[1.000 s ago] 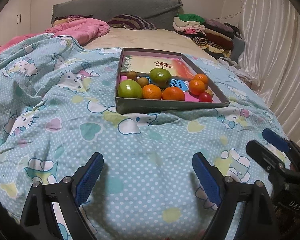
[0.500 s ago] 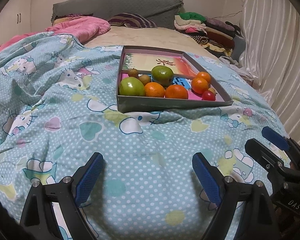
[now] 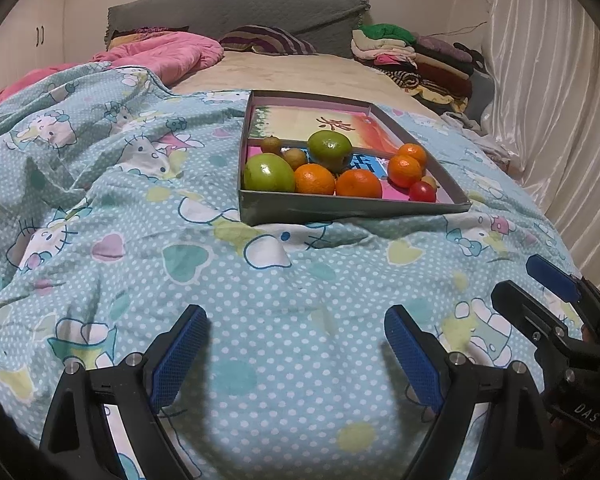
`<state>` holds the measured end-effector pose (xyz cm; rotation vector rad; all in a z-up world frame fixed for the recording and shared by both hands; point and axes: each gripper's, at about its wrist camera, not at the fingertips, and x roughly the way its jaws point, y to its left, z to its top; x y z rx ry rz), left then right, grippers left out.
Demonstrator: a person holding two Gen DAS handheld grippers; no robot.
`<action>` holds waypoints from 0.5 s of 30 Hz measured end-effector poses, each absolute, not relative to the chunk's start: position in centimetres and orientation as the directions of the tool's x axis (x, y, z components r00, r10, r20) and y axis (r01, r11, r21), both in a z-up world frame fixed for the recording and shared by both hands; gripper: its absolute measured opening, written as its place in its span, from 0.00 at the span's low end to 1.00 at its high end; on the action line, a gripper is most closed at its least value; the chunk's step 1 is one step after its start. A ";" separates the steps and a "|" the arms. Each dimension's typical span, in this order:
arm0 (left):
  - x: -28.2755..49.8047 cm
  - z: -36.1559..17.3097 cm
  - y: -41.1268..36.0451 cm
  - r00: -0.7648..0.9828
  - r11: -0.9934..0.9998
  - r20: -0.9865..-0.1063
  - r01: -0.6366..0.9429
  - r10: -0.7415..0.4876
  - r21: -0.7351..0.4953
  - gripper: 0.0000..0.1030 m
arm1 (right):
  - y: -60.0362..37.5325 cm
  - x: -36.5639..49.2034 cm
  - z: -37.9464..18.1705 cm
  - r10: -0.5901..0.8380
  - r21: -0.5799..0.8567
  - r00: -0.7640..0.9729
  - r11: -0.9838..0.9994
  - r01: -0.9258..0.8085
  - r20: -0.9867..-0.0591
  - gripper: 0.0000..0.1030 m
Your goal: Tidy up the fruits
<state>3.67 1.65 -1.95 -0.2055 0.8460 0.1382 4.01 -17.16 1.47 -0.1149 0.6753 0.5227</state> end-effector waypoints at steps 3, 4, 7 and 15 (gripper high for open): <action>3.7 -2.0 1.6 0.655 0.972 -0.755 -0.202 0.040 -0.123 0.88 | -17.2 4.0 1.4 0.422 0.062 0.659 0.866 -0.496 -0.622 0.79; 3.7 -2.0 1.6 0.654 0.971 -0.755 -0.203 0.041 -0.123 0.88 | -17.2 4.0 1.4 0.423 0.063 0.658 0.866 -0.496 -0.623 0.79; 3.7 -2.0 1.6 0.654 0.971 -0.756 -0.202 0.039 -0.125 0.88 | -17.1 4.0 1.4 0.424 0.064 0.656 0.865 -0.498 -0.624 0.79; 3.7 -2.0 1.6 0.653 0.971 -0.756 -0.202 0.039 -0.124 0.88 | -17.0 4.1 1.4 0.424 0.064 0.655 0.864 -0.499 -0.625 0.79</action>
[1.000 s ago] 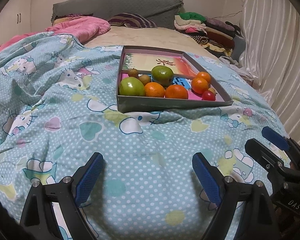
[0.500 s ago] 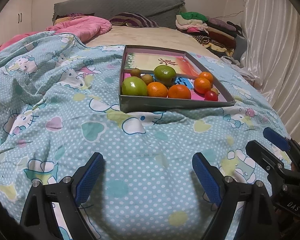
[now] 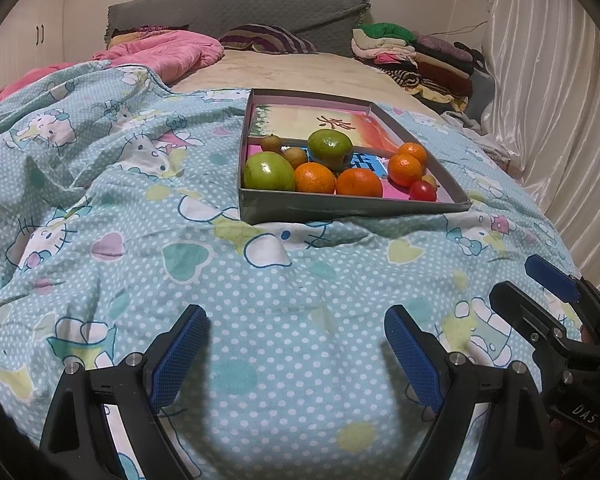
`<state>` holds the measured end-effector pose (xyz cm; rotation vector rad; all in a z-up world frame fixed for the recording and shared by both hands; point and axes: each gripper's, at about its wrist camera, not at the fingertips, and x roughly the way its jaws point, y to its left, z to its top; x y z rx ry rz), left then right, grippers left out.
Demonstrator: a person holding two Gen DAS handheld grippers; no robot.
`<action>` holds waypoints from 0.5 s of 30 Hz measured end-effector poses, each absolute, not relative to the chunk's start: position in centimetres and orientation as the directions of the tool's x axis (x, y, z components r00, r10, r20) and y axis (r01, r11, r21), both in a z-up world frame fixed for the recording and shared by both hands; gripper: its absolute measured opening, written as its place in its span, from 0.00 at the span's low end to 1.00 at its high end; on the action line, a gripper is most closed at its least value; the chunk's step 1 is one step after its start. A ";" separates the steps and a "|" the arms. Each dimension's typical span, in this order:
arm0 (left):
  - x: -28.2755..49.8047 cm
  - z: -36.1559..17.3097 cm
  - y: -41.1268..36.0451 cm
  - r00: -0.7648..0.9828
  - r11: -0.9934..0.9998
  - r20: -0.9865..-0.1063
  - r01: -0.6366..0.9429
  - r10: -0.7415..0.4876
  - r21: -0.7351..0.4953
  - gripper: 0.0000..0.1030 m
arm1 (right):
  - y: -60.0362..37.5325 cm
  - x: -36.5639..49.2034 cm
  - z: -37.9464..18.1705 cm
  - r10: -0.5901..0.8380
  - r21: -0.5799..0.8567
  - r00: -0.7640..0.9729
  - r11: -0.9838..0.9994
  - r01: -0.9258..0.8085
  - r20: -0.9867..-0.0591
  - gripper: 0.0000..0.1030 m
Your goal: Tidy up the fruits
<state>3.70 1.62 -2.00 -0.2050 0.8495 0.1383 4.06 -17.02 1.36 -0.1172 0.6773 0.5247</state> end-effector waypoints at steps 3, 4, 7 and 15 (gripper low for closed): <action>3.7 -2.0 1.6 0.652 0.971 -0.757 -0.203 0.040 -0.123 0.88 | -17.0 4.1 1.3 0.424 0.063 0.654 0.864 -0.500 -0.626 0.79; 3.7 -2.0 1.6 0.652 0.971 -0.757 -0.203 0.040 -0.124 0.88 | -17.0 4.1 1.3 0.424 0.063 0.653 0.864 -0.500 -0.628 0.79; 3.7 -2.0 1.6 0.651 0.971 -0.758 -0.204 0.040 -0.123 0.88 | -17.0 4.1 1.2 0.422 0.061 0.653 0.864 -0.500 -0.629 0.79; 3.7 -2.0 1.6 0.652 0.971 -0.758 -0.204 0.040 -0.123 0.88 | -17.0 4.1 1.2 0.421 0.060 0.651 0.864 -0.500 -0.632 0.79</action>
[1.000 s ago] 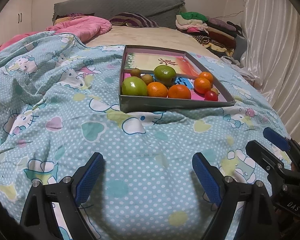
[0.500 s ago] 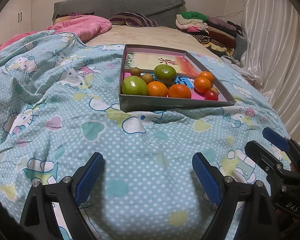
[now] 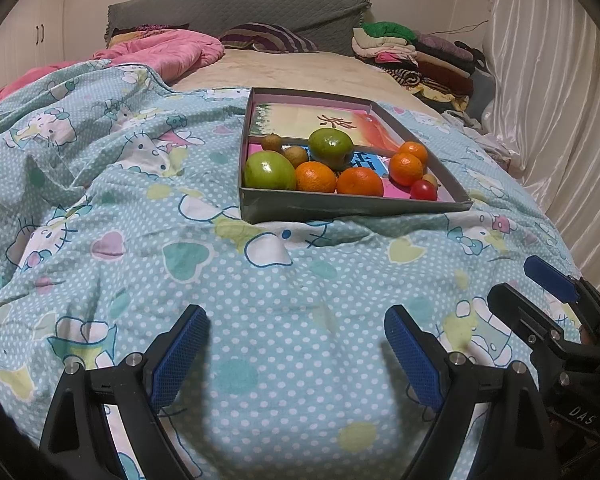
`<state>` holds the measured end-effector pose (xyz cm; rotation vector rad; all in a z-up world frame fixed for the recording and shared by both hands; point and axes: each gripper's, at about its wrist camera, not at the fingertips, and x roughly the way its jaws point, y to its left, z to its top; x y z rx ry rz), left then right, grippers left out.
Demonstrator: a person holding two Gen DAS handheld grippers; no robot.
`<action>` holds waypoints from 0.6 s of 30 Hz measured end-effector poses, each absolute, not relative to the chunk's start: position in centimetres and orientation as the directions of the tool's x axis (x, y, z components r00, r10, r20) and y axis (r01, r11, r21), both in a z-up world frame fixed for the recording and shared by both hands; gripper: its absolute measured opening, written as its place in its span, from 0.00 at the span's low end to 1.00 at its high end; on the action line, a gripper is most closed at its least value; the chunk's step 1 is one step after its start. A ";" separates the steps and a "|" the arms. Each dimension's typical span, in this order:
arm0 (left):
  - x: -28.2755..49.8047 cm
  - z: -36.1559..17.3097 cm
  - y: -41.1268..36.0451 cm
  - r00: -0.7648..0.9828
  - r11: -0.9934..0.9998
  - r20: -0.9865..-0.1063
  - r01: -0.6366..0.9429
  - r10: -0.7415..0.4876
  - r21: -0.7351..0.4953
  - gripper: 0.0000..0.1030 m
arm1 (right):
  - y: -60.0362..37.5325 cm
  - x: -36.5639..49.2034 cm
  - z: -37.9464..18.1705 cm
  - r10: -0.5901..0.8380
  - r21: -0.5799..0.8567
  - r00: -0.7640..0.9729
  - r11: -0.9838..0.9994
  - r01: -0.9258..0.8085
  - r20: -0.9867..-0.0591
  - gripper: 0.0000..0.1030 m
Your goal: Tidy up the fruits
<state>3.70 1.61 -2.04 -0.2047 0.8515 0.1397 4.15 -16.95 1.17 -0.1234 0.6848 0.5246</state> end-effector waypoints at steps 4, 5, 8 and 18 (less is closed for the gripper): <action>3.7 -2.0 1.6 0.652 0.971 -0.758 -0.204 0.040 -0.125 0.88 | -16.9 4.1 1.1 0.420 0.060 0.651 0.864 -0.500 -0.632 0.79; 3.7 -2.0 1.6 0.650 0.971 -0.759 -0.204 0.040 -0.123 0.88 | -17.0 4.1 1.1 0.420 0.060 0.652 0.864 -0.500 -0.631 0.79; 3.7 -2.0 1.7 0.650 0.971 -0.758 -0.204 0.041 -0.122 0.88 | -17.0 4.2 1.1 0.420 0.060 0.651 0.864 -0.500 -0.633 0.79; 3.6 -2.1 1.8 0.649 0.971 -0.760 -0.206 0.043 -0.122 0.88 | -17.0 4.3 1.0 0.417 0.058 0.648 0.865 -0.499 -0.637 0.79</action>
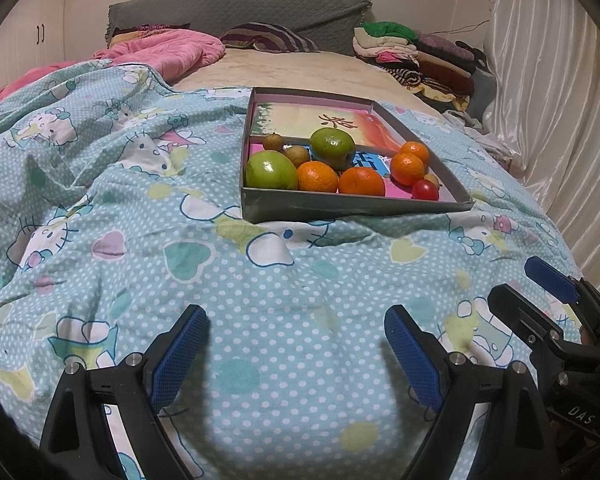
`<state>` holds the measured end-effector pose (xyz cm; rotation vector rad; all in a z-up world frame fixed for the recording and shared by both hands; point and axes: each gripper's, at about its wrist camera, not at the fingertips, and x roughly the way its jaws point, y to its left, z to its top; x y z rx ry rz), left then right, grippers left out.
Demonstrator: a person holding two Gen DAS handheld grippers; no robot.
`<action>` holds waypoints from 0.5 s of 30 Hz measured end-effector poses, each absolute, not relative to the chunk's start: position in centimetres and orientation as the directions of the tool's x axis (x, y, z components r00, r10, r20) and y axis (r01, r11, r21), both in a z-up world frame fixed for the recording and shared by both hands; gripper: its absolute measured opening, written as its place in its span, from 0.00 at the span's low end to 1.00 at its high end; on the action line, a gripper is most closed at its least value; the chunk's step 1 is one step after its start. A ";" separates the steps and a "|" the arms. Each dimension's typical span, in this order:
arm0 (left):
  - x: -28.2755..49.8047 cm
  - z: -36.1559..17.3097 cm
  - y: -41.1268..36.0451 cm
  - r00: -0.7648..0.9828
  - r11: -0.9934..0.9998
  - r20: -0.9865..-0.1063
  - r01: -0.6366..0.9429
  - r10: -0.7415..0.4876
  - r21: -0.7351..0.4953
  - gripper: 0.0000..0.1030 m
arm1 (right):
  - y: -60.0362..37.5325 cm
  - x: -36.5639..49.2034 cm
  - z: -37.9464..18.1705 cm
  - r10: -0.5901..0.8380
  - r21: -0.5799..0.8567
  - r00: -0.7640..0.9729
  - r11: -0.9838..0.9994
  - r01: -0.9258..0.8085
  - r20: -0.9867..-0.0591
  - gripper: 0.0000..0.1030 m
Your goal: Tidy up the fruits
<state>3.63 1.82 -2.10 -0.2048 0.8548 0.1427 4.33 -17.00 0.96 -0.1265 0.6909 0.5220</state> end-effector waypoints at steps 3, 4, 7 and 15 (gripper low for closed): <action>3.6 -2.1 1.8 0.649 0.971 -0.760 -0.206 0.043 -0.122 0.88 | -17.0 4.3 1.0 0.417 0.058 0.649 0.865 -0.499 -0.636 0.79; 3.6 -2.1 1.8 0.649 0.971 -0.760 -0.206 0.042 -0.123 0.88 | -17.0 4.3 1.0 0.417 0.058 0.649 0.864 -0.499 -0.636 0.79; 3.6 -2.1 1.8 0.648 0.971 -0.760 -0.206 0.043 -0.122 0.88 | -17.0 4.3 1.0 0.417 0.058 0.649 0.865 -0.499 -0.636 0.79; 3.5 -2.0 1.8 0.649 0.971 -0.760 -0.206 0.041 -0.124 0.88 | -17.0 4.3 1.0 0.416 0.056 0.649 0.865 -0.499 -0.637 0.79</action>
